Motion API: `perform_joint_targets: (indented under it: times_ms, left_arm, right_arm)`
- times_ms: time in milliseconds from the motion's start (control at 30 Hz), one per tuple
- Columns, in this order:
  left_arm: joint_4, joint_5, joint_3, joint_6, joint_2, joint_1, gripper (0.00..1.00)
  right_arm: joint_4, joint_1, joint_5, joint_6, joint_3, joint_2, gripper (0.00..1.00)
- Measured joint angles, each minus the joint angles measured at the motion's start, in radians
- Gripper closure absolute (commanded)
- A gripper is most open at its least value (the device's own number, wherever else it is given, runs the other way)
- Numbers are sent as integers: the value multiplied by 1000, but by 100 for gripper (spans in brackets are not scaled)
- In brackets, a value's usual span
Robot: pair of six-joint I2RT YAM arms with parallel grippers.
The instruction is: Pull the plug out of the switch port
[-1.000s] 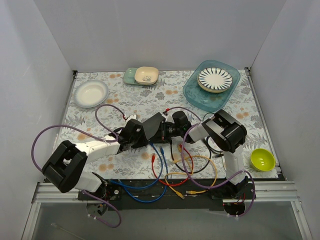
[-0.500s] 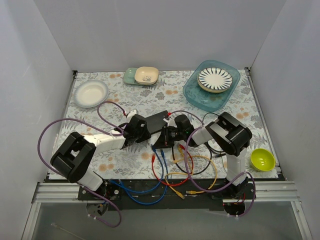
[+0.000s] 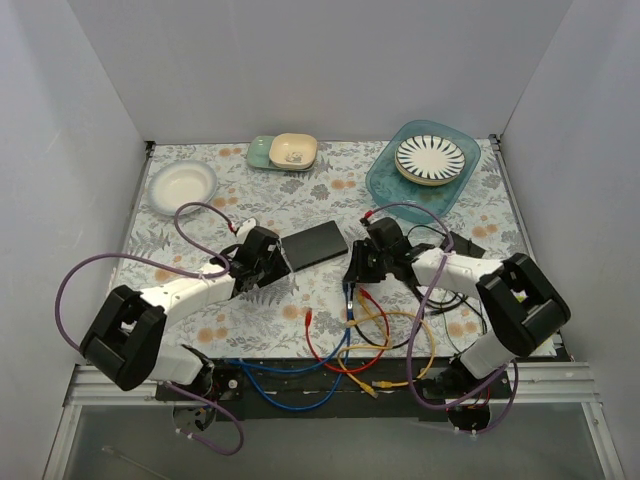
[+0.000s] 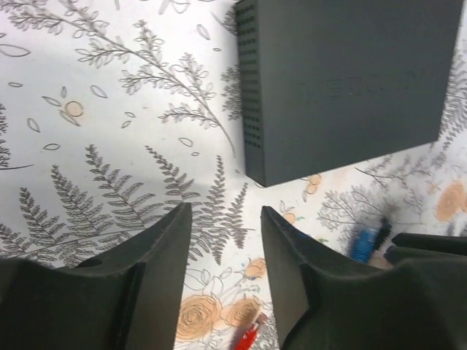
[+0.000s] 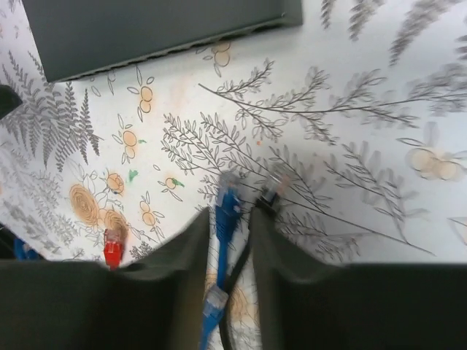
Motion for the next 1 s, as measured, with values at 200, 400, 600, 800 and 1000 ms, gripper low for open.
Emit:
perform_joint_targets:
  times_ms: [200, 400, 600, 800, 1000]
  left_arm:
    - [-64, 51, 56, 3, -36, 2, 31]
    - [-53, 177, 63, -28, -80, -13, 30]
    - [-46, 208, 64, -71, -113, -142, 34]
    - [-58, 146, 214, -29, -76, -409, 35]
    - [77, 117, 518, 16, 225, -666, 36]
  right_arm:
    - [-203, -1, 176, -109, 120, -190, 21]
    - [-319, 1, 367, -197, 220, -336, 19]
    - [-506, 1, 486, -178, 145, -422, 30]
    - [-602, 1, 494, -160, 9, -713, 30]
    - [-636, 1, 552, -129, 87, -915, 30]
